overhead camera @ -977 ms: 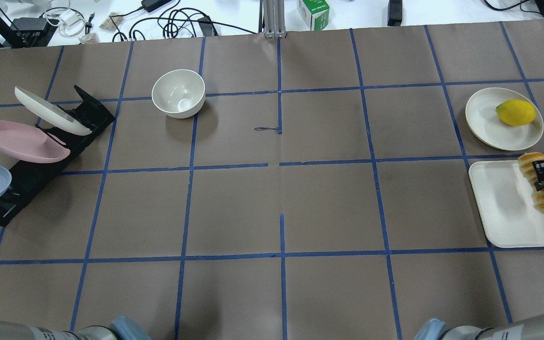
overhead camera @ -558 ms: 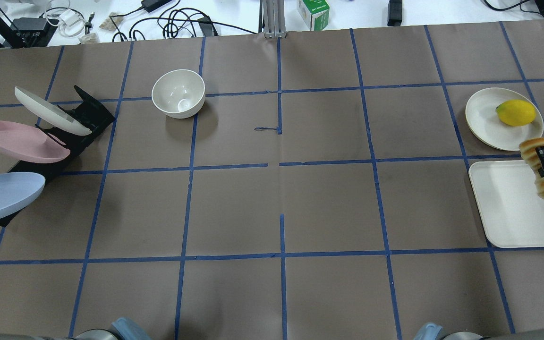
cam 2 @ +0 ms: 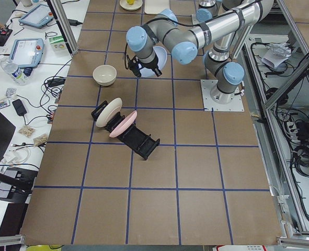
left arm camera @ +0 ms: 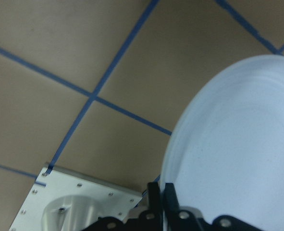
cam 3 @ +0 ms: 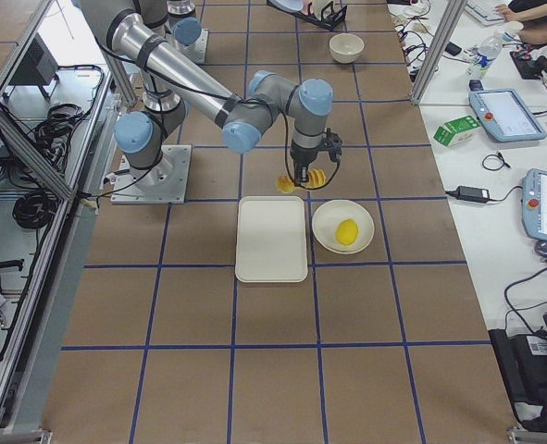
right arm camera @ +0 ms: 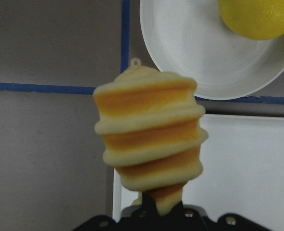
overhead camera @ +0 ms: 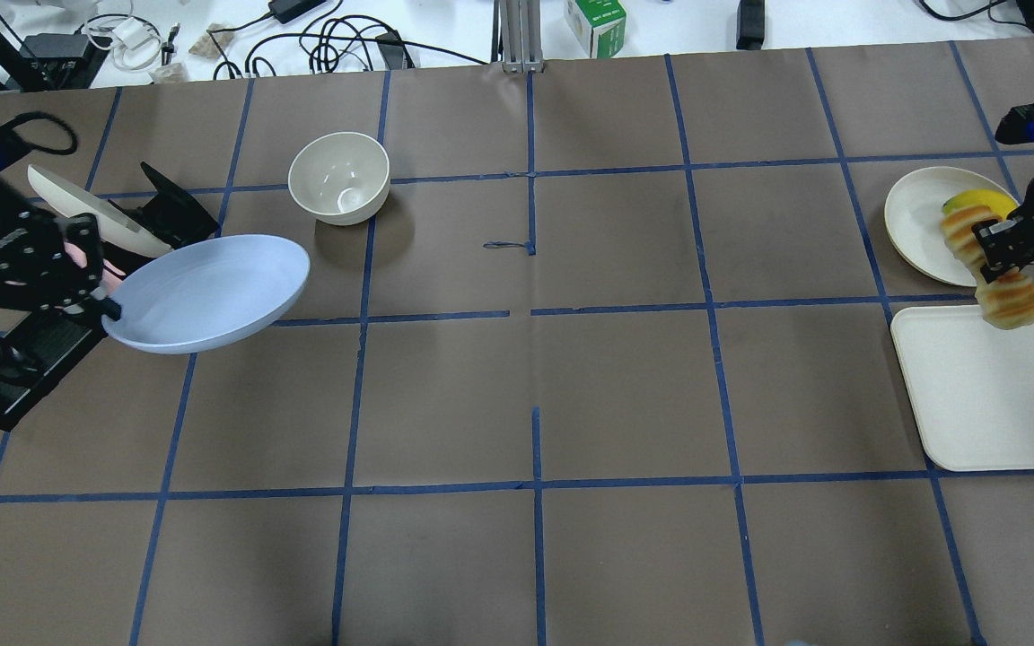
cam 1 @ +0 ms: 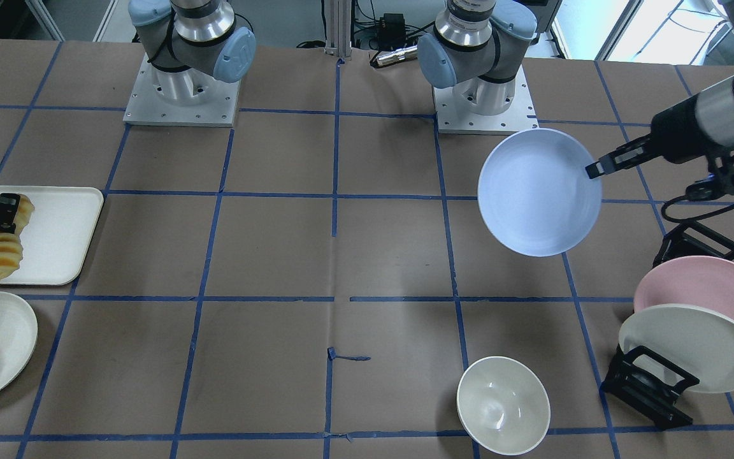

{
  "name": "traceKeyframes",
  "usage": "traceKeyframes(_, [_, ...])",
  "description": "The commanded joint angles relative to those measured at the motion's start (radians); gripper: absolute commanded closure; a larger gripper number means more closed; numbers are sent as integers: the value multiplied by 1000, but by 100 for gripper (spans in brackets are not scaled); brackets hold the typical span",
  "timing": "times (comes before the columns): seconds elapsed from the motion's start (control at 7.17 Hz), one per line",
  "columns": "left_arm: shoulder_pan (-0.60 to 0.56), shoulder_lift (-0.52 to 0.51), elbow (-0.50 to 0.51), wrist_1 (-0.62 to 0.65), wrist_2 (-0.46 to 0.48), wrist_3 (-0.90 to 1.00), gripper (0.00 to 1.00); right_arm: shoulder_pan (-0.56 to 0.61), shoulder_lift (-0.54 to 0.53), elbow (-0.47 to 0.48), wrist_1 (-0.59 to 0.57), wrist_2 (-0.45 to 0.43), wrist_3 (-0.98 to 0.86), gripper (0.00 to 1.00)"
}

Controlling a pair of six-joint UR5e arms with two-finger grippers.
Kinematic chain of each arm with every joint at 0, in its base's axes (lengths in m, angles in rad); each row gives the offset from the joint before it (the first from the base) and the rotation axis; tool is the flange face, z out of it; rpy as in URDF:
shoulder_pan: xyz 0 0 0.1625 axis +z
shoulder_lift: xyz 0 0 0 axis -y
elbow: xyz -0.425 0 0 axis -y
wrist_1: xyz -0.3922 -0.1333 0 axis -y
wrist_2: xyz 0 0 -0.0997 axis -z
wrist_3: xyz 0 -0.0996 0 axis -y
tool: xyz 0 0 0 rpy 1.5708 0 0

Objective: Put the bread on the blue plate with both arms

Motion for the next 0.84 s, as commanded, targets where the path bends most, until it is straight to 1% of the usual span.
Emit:
traceKeyframes(0.0, [-258, -13, -124, 360, -35, -227, 100, 65, -27, -6, 18, 18, 76, 100])
traceKeyframes(0.14, [-359, -37, -201, 567, -34, -388, 100, 122, -61, -6, 39, 20, 139, 100])
traceKeyframes(0.28, [-437, -74, -283, 792, -37, -516, 100, 194, -86, -6, 76, 22, 259, 100])
traceKeyframes(0.42, [-458, -127, -351, 984, -79, -576, 100, 267, -98, -6, 78, 32, 344, 100])
traceKeyframes(0.56, [-466, -178, -396, 1101, -86, -580, 100, 338, -97, -12, 78, 47, 445, 100])
traceKeyframes(0.7, [-470, -232, -414, 1201, -90, -573, 100, 419, -83, -15, 74, 75, 545, 100])
